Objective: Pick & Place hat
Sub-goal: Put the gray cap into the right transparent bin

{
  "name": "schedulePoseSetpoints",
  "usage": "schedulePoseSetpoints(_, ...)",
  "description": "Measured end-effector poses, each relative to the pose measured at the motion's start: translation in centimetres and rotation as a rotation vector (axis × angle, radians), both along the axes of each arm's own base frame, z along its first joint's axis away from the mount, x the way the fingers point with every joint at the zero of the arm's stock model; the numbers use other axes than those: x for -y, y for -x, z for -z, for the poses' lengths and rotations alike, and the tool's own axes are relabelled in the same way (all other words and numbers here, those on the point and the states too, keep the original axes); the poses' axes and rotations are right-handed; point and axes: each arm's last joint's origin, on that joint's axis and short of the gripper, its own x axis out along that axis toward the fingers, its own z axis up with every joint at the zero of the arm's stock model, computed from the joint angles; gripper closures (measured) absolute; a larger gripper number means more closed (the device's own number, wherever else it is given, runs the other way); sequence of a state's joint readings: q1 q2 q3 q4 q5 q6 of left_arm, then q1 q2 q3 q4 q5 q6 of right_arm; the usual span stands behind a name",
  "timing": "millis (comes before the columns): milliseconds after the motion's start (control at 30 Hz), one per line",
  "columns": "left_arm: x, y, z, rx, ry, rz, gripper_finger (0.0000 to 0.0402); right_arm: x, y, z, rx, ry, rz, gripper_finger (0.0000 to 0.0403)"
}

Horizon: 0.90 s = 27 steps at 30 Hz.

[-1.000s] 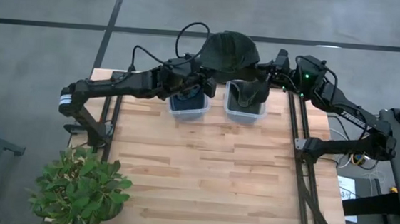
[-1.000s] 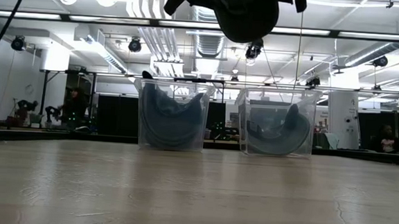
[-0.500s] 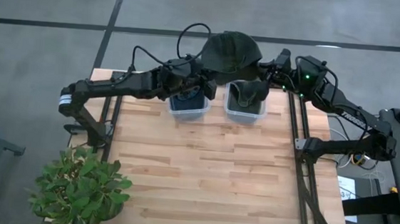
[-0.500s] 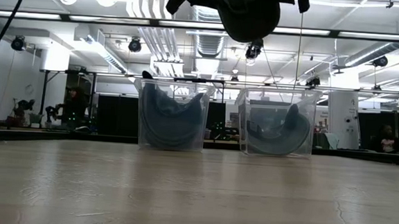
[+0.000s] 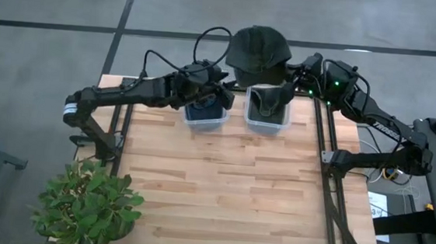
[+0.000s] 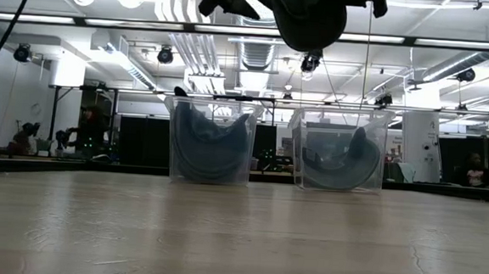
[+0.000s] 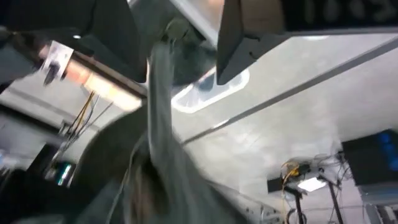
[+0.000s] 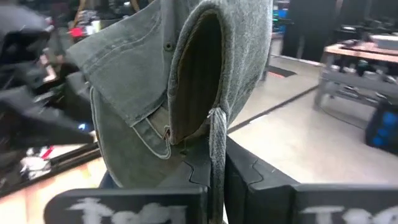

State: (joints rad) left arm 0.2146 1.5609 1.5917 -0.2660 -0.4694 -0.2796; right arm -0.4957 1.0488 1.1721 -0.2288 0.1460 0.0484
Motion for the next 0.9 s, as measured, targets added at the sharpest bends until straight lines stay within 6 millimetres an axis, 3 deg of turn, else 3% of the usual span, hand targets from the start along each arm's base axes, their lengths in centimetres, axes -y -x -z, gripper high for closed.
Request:
schedulePoseSetpoints(133,0.4,1.4,-0.2,-0.087,0.006,0.012,0.0196,0.2,0.4,0.0,0.037,-0.062,0.062,0.0394)
schedulePoseSetpoints(300,0.9,4.1,-1.3,-0.161,-0.010,0.021,0.0193,1.1,1.3,0.9,0.081,-0.266,0.155,0.0394)
schedulePoseSetpoints(567,1.7,7.4,-3.3,-0.139,-0.137,0.050,0.0193,2.1,2.5,2.6,0.117,-0.546,0.310,0.0392)
schedulePoseSetpoints(700,2.0,8.5,-3.7,-0.117,-0.155,0.087,0.0193,2.4,2.1,3.2,0.140,-0.624,0.340,0.0391)
schedulePoseSetpoints(900,2.6,9.8,-3.2,-0.082,-0.147,0.181,0.0193,3.3,0.6,6.2,0.005,-0.748,0.412,0.0391)
